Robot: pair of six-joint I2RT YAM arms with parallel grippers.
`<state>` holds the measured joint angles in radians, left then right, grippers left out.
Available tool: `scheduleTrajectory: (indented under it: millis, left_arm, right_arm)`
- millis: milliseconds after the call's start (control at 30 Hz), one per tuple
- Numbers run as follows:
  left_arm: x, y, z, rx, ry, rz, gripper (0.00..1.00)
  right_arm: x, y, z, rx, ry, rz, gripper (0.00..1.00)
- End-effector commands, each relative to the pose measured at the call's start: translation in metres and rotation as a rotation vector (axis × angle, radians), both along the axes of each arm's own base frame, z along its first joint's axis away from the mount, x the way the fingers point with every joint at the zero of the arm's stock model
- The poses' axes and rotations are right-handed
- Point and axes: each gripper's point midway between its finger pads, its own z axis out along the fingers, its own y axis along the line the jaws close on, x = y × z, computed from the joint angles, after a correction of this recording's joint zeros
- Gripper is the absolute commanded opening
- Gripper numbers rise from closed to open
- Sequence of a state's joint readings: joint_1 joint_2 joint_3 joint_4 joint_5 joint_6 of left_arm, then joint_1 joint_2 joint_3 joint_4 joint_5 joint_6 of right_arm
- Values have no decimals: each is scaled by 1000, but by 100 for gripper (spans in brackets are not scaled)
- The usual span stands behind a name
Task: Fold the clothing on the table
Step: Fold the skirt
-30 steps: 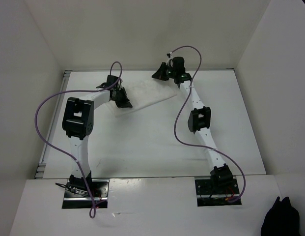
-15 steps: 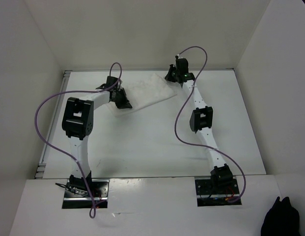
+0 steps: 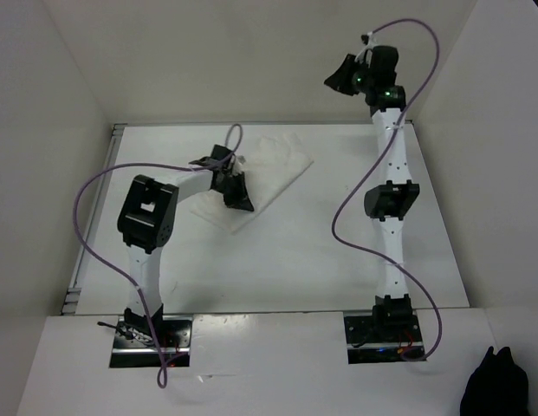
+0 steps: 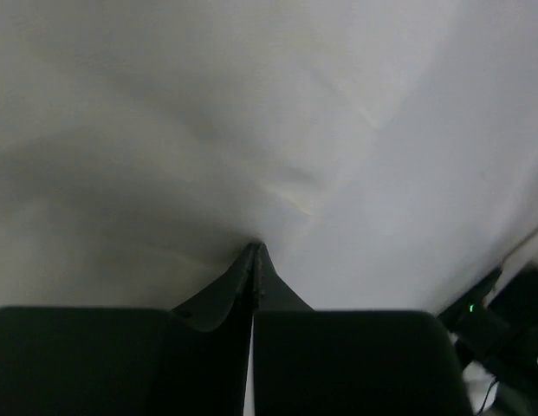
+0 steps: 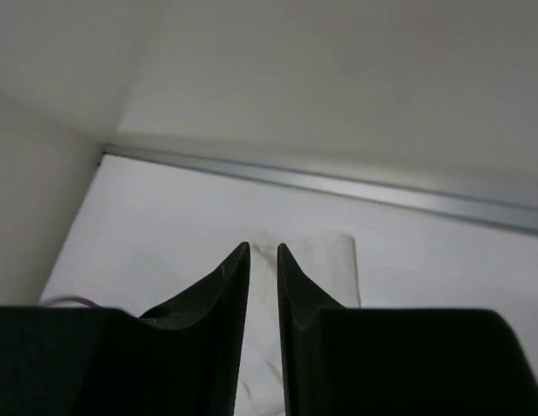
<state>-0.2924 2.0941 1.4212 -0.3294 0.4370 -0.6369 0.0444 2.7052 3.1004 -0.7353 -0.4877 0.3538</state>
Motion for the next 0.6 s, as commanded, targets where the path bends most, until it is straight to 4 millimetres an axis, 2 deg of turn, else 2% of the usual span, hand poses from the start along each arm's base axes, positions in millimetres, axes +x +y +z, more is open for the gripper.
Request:
scheduleTrajectory:
  millis: [0, 33, 67, 100, 133, 167, 200, 233, 267, 300, 333, 367, 433, 467, 500, 567]
  left_arm:
    - [-62, -102, 40, -56, -96, -465, 1]
    - [-66, -118, 55, -36, -156, -521, 1]
    - [-72, -135, 75, 3, -234, -562, 3]
    - [-65, -138, 96, -6, -293, -543, 5]
    - [-64, -136, 106, -11, -321, -514, 7]
    - [-47, -125, 145, -47, -429, -443, 10]
    - [-41, -113, 155, -52, -448, -389, 19]
    - [-42, -96, 148, -36, -423, -344, 21]
    - [-30, -73, 159, 18, -450, -271, 21]
    - [-33, -63, 150, 76, -440, -272, 21]
    - [-40, -47, 136, 169, -414, -313, 21]
    - [-41, -28, 115, 278, -387, -308, 21]
    - [-51, -3, 87, 401, -347, -348, 14]
    - [-54, 10, 82, 458, -347, -338, 9]
    - [-63, 19, 66, 485, -323, -337, 7]
    - [-67, 23, 65, 496, -328, -331, 2]
  right_arm:
    - [-65, 18, 144, -42, -259, 82, 24]
    - [-74, 22, 150, -48, -247, 71, 25]
    - [-84, 12, 172, -86, -294, 23, 25]
    - [-94, 22, 175, -100, -283, 26, 27]
    - [-101, 22, 182, -116, -287, 13, 29]
    - [-113, 16, 199, -143, -318, -28, 29]
    - [-118, 19, 195, -160, -291, -32, 30]
    - [-123, 15, 193, -172, -260, -50, 30]
    - [-139, 10, 213, -186, -289, -83, 32]
    - [-139, 8, 202, -198, -247, -92, 32]
    - [-144, 4, 202, -206, -230, -105, 32]
    - [-149, -1, 205, -220, -233, -123, 33]
    - [-164, -13, 219, -235, -241, -180, 33]
    - [-167, -15, 216, -242, -224, -187, 34]
    - [-181, -18, 230, -235, -249, -190, 34]
    - [-190, -19, 227, -241, -227, -187, 34]
